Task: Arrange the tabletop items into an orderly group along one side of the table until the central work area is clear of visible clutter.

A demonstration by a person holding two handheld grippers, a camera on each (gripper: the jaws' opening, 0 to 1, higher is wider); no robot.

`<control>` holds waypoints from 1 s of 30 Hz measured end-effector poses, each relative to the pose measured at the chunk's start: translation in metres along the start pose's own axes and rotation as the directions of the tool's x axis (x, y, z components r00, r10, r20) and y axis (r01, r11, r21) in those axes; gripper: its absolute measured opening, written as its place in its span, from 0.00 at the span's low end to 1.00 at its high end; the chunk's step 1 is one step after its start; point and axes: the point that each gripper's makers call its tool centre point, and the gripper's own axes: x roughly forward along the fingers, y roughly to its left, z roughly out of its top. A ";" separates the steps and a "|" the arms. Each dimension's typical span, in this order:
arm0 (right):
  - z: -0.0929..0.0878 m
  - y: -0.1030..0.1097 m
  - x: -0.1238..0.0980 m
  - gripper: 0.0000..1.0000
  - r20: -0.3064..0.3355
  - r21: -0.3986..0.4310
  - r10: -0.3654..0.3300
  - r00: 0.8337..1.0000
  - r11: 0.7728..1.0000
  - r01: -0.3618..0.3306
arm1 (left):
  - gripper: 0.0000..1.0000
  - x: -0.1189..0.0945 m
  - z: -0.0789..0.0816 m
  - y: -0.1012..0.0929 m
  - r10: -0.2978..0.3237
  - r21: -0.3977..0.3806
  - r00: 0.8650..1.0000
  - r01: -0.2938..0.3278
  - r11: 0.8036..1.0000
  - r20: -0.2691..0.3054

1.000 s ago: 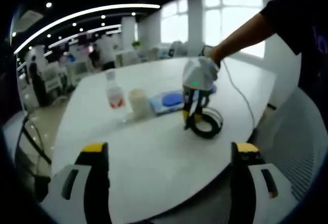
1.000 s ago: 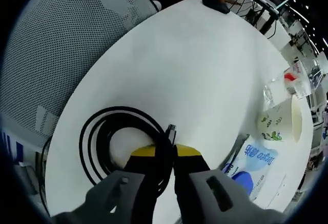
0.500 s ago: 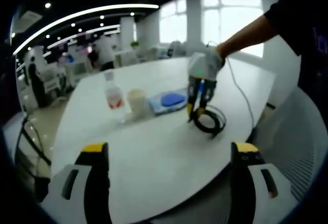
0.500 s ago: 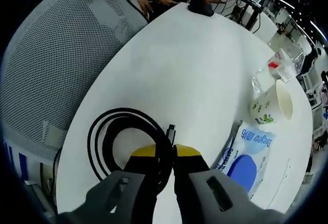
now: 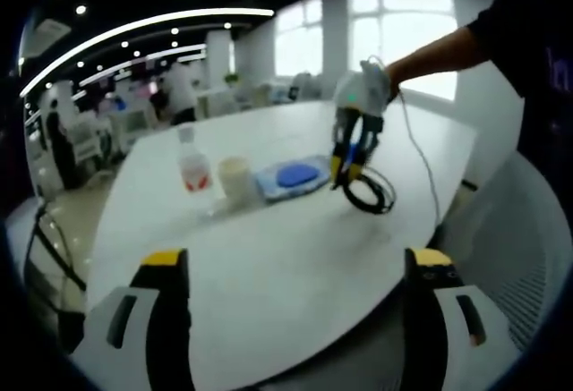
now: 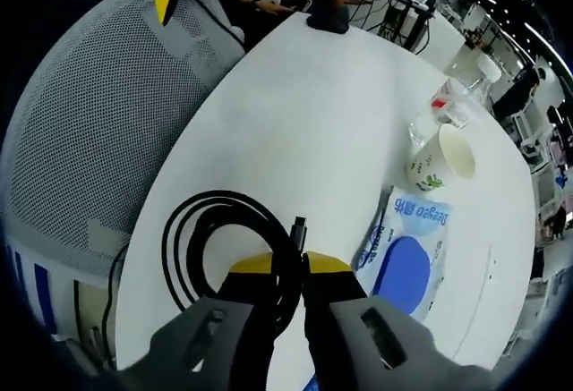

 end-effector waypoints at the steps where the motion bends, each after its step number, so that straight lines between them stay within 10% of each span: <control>1: -0.001 0.000 -0.003 0.08 -0.003 0.007 -0.002 1.000 1.000 0.002 | 0.97 0.000 0.000 -0.001 -0.003 0.003 1.000 0.003 1.000 0.001; 30: -0.084 0.008 -0.044 0.08 -0.070 0.253 -0.085 0.994 0.962 0.100 | 1.00 0.000 0.003 -0.003 -0.026 0.017 0.999 0.026 1.000 0.021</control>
